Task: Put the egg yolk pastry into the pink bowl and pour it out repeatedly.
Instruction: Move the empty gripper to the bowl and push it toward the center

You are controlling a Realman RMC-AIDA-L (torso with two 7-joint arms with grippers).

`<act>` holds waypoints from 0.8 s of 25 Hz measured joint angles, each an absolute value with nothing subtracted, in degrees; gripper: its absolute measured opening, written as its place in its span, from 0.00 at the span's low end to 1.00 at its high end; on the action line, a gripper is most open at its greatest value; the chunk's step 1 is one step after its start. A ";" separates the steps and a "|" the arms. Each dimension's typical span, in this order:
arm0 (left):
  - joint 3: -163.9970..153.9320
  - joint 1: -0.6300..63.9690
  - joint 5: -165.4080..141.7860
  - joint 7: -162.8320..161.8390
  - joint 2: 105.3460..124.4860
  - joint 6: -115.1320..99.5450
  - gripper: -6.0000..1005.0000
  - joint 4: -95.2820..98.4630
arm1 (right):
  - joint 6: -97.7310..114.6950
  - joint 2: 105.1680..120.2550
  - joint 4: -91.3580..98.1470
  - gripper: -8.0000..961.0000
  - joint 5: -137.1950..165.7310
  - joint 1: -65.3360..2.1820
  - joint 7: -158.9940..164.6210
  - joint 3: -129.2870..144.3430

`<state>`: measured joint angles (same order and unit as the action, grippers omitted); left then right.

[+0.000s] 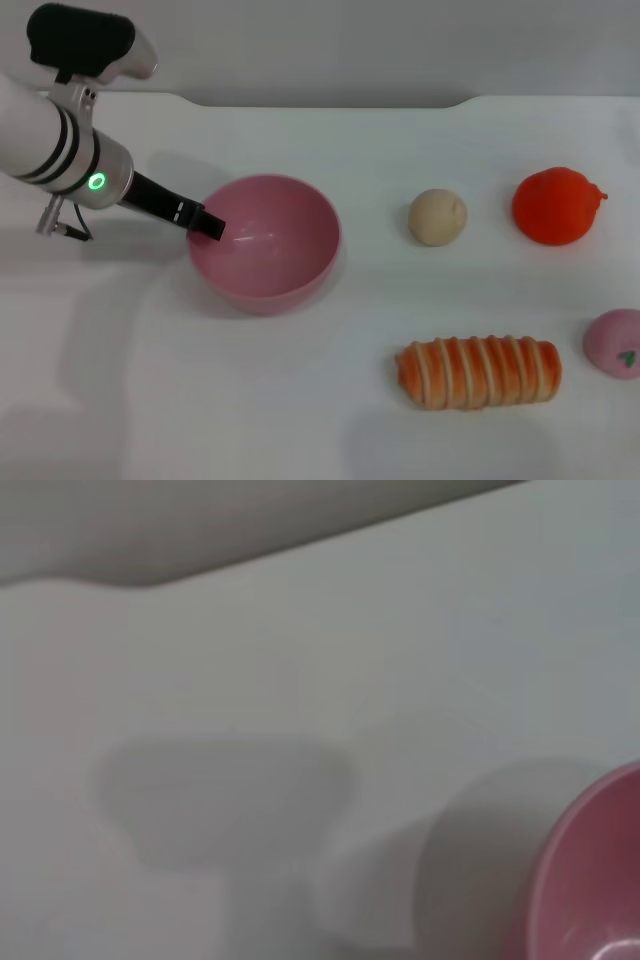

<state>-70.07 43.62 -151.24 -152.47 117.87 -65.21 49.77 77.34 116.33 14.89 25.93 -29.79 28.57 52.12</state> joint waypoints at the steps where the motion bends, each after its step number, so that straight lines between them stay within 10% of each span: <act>1: -70.07 43.48 -151.20 -152.48 117.89 -64.88 0.78 49.53 | 77.34 116.29 14.85 0.67 25.92 -29.79 28.57 52.12; 15: -72.77 42.98 -151.17 -152.84 117.98 -65.18 0.75 48.86 | 77.34 115.99 14.76 0.67 25.92 -29.70 28.56 52.12; 20: -73.17 43.19 -151.17 -152.36 117.91 -65.69 0.58 49.16 | 77.30 116.02 14.77 0.66 25.92 -29.58 28.56 52.11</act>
